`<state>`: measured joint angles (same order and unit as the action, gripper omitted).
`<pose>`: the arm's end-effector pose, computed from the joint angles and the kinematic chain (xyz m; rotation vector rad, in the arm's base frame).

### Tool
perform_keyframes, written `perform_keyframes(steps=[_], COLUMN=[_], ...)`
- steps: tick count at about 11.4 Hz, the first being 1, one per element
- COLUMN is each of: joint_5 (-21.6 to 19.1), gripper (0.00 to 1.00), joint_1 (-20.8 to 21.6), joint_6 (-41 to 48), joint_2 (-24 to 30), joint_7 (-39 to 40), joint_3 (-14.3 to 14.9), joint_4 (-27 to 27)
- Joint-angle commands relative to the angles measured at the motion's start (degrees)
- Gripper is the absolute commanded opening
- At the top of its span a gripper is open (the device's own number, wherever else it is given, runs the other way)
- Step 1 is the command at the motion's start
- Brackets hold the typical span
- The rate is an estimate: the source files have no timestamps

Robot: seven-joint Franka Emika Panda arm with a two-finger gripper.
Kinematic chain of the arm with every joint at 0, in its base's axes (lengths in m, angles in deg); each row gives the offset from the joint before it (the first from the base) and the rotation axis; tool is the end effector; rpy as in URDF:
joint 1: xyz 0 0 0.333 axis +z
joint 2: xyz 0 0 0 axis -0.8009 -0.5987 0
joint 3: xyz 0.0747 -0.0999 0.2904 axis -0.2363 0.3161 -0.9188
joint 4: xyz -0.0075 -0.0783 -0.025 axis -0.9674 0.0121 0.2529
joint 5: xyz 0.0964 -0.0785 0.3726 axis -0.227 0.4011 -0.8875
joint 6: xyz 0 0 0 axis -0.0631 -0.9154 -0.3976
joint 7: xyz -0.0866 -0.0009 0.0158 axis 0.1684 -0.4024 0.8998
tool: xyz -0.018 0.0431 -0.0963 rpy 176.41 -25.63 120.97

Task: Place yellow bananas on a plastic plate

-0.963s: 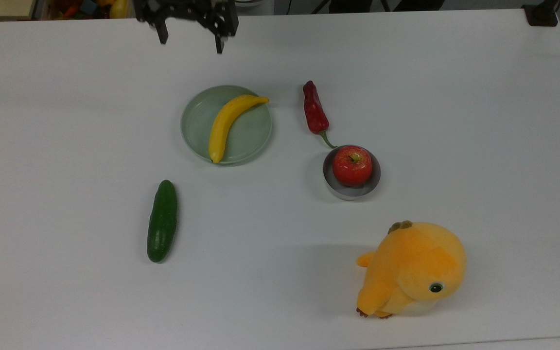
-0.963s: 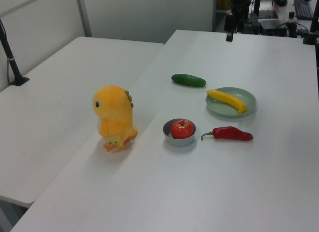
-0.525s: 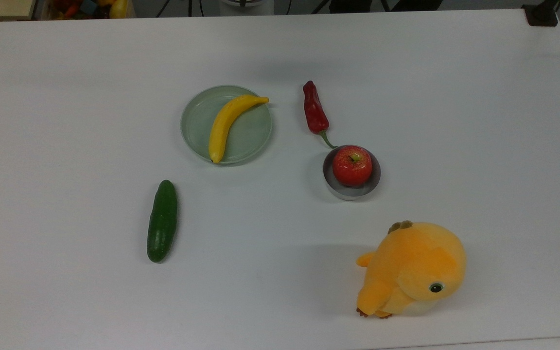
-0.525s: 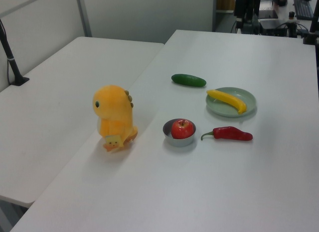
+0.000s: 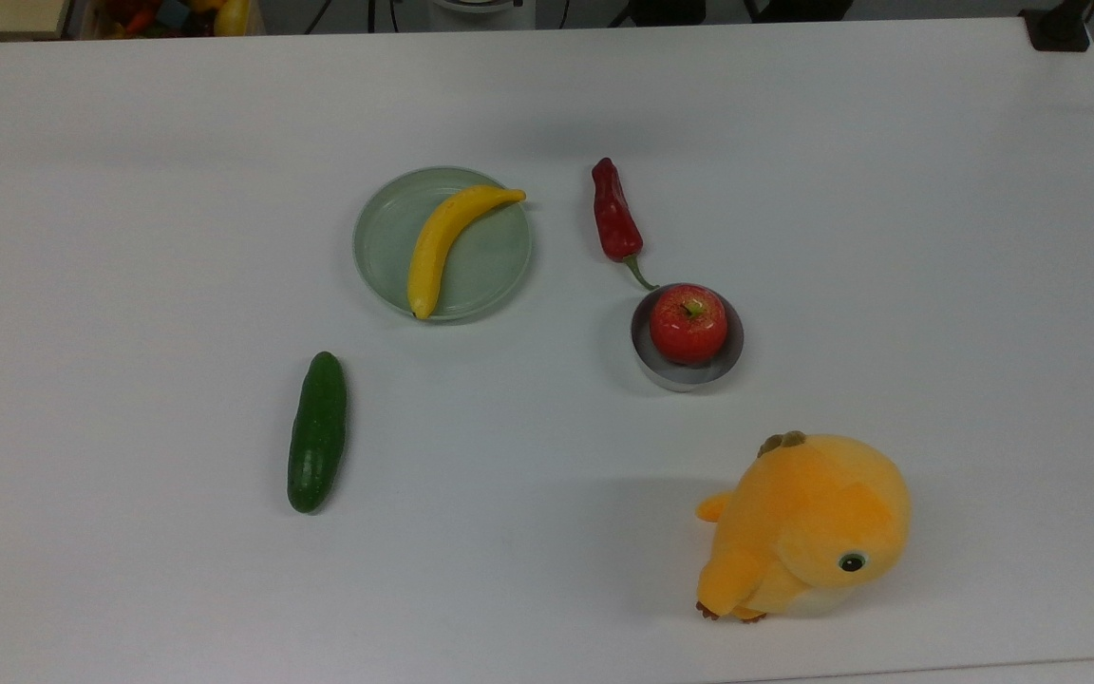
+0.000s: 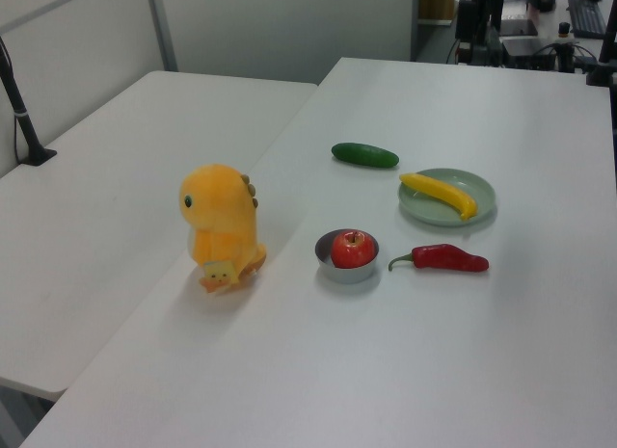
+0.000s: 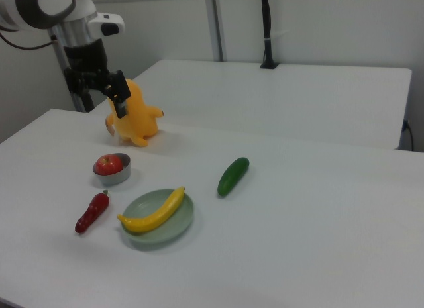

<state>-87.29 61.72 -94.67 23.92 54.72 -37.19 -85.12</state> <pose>0.5504 0.0564 0.6301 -3.1344 -0.0628 -0.0424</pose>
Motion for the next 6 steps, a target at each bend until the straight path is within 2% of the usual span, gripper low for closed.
perform_keyframes(steps=[1,3,6], joint_5=[-2.08,-2.71,-4.46], gripper=[1.00,1.00,1.00], joint_1=[0.64,0.11,-0.50], joint_6=[-4.55,-7.72,-7.64], joint_2=[0.72,0.81,1.08], joint_7=[8.70,10.12,9.86], joint_3=[1.72,1.73,1.73], joint_4=[-2.82,-4.22,-4.67])
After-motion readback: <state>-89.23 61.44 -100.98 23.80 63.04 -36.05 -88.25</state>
